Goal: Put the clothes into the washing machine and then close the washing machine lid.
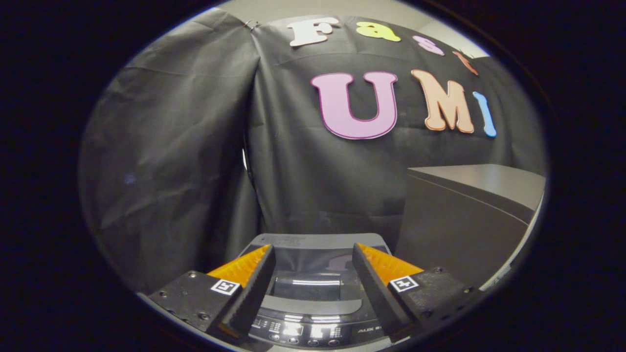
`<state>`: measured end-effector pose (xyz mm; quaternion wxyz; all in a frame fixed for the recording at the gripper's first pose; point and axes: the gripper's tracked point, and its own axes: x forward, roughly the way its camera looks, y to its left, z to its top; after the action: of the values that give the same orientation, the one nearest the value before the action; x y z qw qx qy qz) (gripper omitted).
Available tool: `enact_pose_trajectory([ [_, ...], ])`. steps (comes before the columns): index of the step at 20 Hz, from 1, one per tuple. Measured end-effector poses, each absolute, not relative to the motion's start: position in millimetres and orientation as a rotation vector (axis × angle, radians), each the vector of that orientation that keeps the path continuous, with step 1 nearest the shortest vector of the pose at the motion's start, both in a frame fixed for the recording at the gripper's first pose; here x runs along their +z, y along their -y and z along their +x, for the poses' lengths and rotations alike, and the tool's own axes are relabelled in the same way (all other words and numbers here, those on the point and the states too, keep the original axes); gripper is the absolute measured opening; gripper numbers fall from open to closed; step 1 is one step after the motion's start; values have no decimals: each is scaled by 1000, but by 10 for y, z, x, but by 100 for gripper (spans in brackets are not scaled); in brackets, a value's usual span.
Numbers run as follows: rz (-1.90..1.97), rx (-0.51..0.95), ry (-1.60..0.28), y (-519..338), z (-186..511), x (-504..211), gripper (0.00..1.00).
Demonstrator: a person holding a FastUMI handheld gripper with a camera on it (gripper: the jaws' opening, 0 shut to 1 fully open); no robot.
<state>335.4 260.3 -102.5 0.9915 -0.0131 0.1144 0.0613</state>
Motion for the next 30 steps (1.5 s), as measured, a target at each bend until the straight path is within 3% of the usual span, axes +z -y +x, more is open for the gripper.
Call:
enact_pose_trajectory([
  [8,38,139,-194,-2298,2625,-540,98],
  [13,-5,252,-130,-2106,2112,-122,97],
  [23,-49,115,137,-762,1053,432,96],
  [30,93,-32,89,-65,977,401,97],
])
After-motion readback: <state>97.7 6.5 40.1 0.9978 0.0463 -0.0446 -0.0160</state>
